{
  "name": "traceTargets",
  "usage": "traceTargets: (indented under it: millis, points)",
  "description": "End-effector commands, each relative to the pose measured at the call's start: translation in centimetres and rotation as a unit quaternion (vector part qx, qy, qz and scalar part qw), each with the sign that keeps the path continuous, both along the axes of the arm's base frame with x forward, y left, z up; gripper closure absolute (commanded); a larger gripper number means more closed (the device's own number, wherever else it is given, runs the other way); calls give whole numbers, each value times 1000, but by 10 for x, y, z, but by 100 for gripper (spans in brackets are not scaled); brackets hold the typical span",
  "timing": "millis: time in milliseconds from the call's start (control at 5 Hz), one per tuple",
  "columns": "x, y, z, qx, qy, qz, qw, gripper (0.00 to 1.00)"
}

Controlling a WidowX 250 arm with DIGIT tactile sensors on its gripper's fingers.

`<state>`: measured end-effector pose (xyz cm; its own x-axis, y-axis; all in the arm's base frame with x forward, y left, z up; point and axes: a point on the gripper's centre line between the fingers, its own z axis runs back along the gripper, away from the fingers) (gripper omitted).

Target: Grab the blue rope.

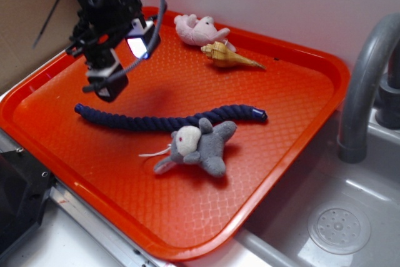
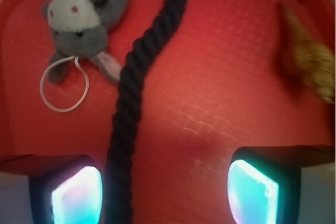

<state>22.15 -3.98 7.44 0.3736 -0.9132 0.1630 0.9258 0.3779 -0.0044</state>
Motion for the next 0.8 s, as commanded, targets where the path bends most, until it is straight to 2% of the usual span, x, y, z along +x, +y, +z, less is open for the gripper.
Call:
traceTargets:
  millis: [0, 400, 600]
  points:
    - [-16, -18, -25, 34, 6, -44, 998, 0]
    - [-26, -22, -49, 93, 24, -47, 994, 0]
    - [-25, -22, -56, 109, 23, -44, 993, 0]
